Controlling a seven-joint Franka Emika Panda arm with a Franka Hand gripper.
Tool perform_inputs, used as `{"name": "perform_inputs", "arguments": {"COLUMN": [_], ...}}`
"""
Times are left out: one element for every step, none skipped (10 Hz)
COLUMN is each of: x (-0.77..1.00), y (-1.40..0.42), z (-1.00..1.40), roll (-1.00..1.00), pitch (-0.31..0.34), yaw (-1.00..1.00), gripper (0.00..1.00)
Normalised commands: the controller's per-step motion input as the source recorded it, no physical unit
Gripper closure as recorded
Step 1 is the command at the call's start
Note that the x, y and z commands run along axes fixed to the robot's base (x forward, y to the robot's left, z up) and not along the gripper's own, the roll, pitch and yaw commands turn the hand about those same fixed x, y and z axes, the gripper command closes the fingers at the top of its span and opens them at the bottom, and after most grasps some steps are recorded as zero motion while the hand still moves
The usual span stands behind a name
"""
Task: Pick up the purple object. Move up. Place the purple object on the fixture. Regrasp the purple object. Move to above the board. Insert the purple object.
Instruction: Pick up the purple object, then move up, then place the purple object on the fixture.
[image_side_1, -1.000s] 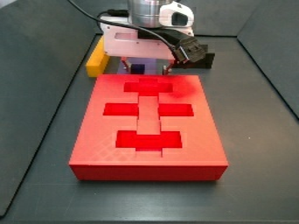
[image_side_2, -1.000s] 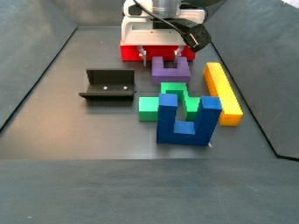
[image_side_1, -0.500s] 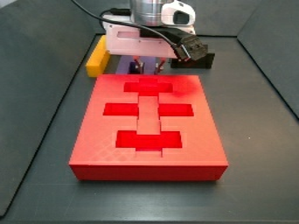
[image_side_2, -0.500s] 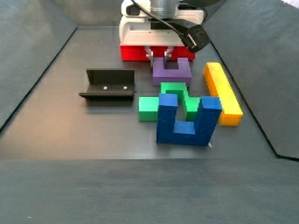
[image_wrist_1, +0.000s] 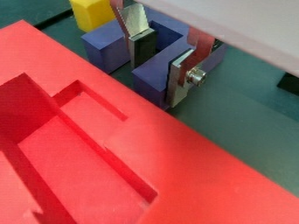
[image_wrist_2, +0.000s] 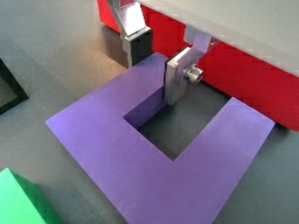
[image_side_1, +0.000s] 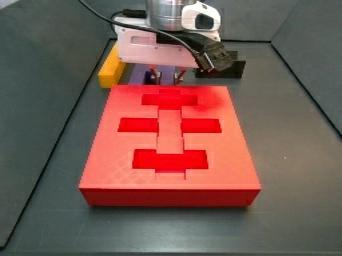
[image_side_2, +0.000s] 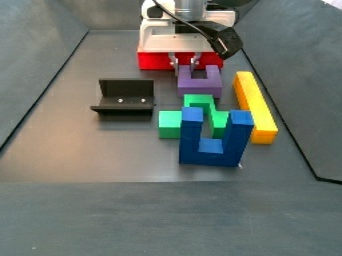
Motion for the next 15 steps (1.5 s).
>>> {"name": "perform_inputs", "arguments": {"x": [0.0,0.0,0.0,0.0,0.0,0.0,0.0,0.01,-0.03,0.0,0.0,0.22,0.4,0.43,0.43], "y": [0.0,0.0,0.0,0.0,0.0,0.0,0.0,-0.04,-0.03,0.0,0.0,0.03,0.09,0.13,0.18], "z": [0.0,0.0,0.0,0.0,0.0,0.0,0.83,0.82,0.59,0.23,-0.04,0.49,0.73,0.61,0.65], "roll": [0.0,0.0,0.0,0.0,0.0,0.0,0.0,-0.01,-0.05,-0.11,-0.05,-0.39,-0.84,-0.95,-0.94], "pitch": [0.0,0.0,0.0,0.0,0.0,0.0,0.0,-0.003,0.029,0.018,0.0,0.0,0.0,-0.037,-0.04], "yaw": [0.0,0.0,0.0,0.0,0.0,0.0,0.0,-0.01,0.0,-0.01,0.0,0.0,-0.03,-0.11,-0.16], "gripper": [1.0,1.0,1.0,1.0,1.0,1.0,1.0,1.0,1.0,1.0,1.0,1.0,1.0,1.0,1.0]}}
